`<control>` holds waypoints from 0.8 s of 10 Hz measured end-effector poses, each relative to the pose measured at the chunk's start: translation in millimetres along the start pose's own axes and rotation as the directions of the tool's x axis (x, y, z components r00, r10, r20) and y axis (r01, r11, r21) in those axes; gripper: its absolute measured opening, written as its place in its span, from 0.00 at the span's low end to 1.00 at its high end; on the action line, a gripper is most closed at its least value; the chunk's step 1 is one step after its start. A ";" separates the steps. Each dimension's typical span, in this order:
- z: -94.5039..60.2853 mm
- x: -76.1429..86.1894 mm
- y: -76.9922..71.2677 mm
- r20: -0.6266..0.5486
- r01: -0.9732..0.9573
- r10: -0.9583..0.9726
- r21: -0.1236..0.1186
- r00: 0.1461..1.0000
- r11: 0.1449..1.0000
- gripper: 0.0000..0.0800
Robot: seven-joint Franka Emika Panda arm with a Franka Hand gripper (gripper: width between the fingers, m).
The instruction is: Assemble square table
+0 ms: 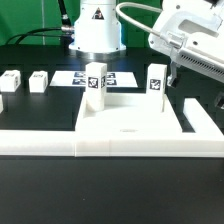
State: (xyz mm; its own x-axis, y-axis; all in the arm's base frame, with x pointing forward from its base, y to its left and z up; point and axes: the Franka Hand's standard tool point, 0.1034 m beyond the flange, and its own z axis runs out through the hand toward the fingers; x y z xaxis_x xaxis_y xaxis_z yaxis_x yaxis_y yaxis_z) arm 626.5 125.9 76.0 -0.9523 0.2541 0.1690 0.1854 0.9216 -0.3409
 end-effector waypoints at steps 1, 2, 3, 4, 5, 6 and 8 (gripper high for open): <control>4.7 0.0 -17.6 0.046 0.009 -0.008 -0.027 0.999 1.000 0.81; 9.5 12.4 -32.9 0.015 -0.005 0.005 -0.011 1.000 1.000 0.81; 10.1 10.3 -26.6 0.015 0.000 0.001 -0.015 1.000 1.000 0.81; 11.1 9.7 -26.5 0.014 -0.001 0.002 -0.015 1.000 1.000 0.81; 12.0 9.5 -27.6 0.013 -0.004 0.005 -0.015 1.000 1.000 0.81; 12.5 9.6 -27.6 0.011 -0.040 0.040 -0.015 0.999 0.999 0.81; 11.9 8.9 -29.1 0.009 -0.136 0.136 -0.016 0.991 0.991 0.81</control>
Offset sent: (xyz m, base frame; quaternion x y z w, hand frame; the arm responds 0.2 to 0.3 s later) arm 0.0000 0.0000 0.0000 0.0000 0.0000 0.0000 1.0000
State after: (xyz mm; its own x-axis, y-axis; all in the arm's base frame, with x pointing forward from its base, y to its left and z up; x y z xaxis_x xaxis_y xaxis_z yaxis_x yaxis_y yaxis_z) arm 609.7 97.9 76.5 -0.9204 0.3746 0.1122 0.3173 0.8831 -0.3455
